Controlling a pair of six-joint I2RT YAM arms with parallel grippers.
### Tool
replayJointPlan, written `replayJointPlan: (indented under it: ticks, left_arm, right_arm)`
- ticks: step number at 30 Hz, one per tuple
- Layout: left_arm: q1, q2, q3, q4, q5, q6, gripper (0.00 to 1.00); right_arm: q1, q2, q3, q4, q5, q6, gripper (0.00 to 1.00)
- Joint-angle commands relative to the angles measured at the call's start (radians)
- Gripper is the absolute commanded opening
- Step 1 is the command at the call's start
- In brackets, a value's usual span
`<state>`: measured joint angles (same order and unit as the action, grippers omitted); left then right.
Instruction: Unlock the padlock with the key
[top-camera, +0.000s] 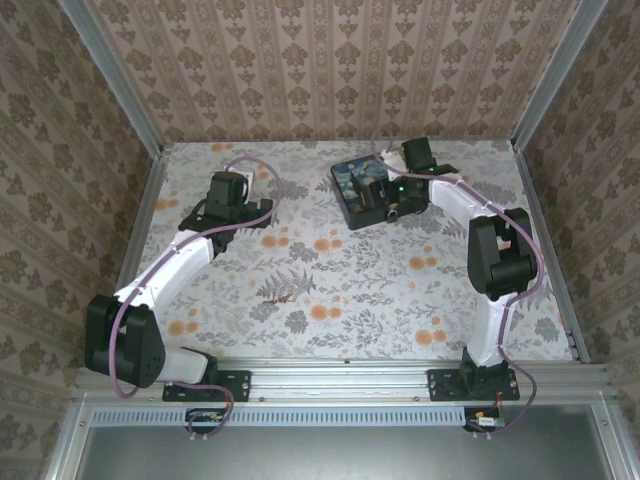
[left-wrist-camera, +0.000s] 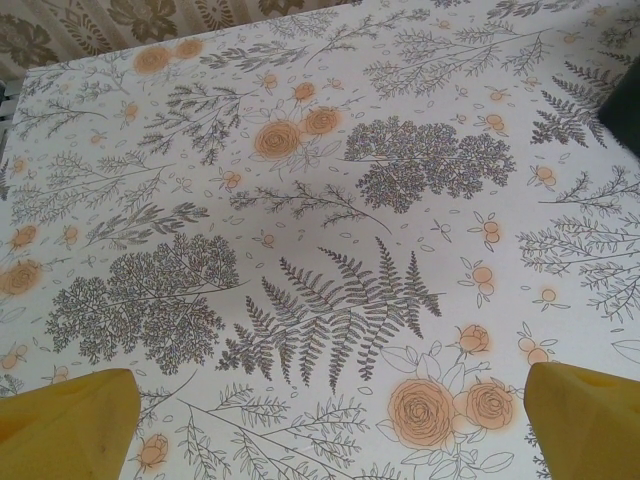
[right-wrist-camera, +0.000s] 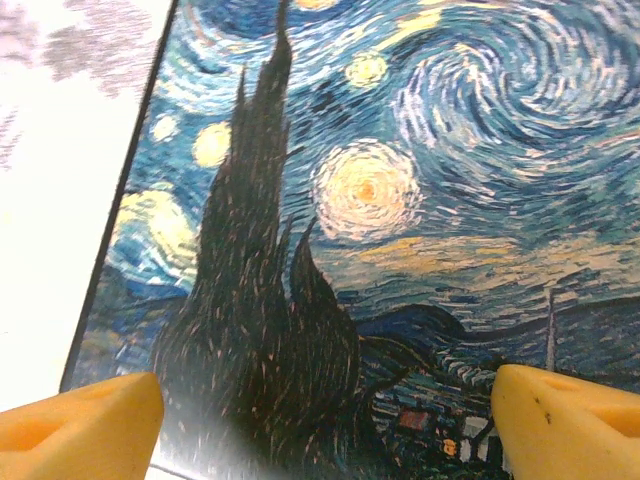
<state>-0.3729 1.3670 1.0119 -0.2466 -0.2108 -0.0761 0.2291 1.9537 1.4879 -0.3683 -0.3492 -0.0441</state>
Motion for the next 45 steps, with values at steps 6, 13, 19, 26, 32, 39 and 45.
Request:
replayJointPlan:
  ticks: [6, 13, 19, 26, 32, 39, 45]
  left_arm:
    - [-0.054, 0.034, 0.013, -0.033, 0.063, -0.205, 1.0]
    - [-0.147, 0.16, 0.102, -0.083, 0.193, -0.384, 1.0]
    - [-0.147, 0.185, 0.127, -0.227, 0.216, -0.458, 0.99]
    - [-0.029, 0.073, 0.038, -0.445, 0.19, -0.523, 1.0]
    - [0.246, -0.002, -0.022, -0.479, 0.301, -0.557, 1.0]
    - [0.422, 0.058, -0.008, -0.543, 0.444, -0.561, 0.98]
    - [0.455, 0.022, -0.019, -0.52, 0.472, -0.556, 0.99]
  right_arm:
    - [0.08, -0.017, -0.042, 0.064, -0.226, 0.429, 0.8]
    - [0.025, -0.122, -0.017, -0.02, -0.11, 0.418, 0.81]
    - [0.015, -0.212, -0.108, -0.063, -0.09, 0.384, 0.79]
    - [0.18, -0.35, -0.272, -0.032, -0.165, 0.283, 0.6]
    - [0.426, -0.32, -0.318, 0.083, -0.147, 0.237, 0.52]
    - [0.697, -0.128, -0.207, 0.139, 0.067, 0.048, 0.45]
    - [0.796, -0.033, -0.196, 0.256, 0.208, -0.139, 0.35]
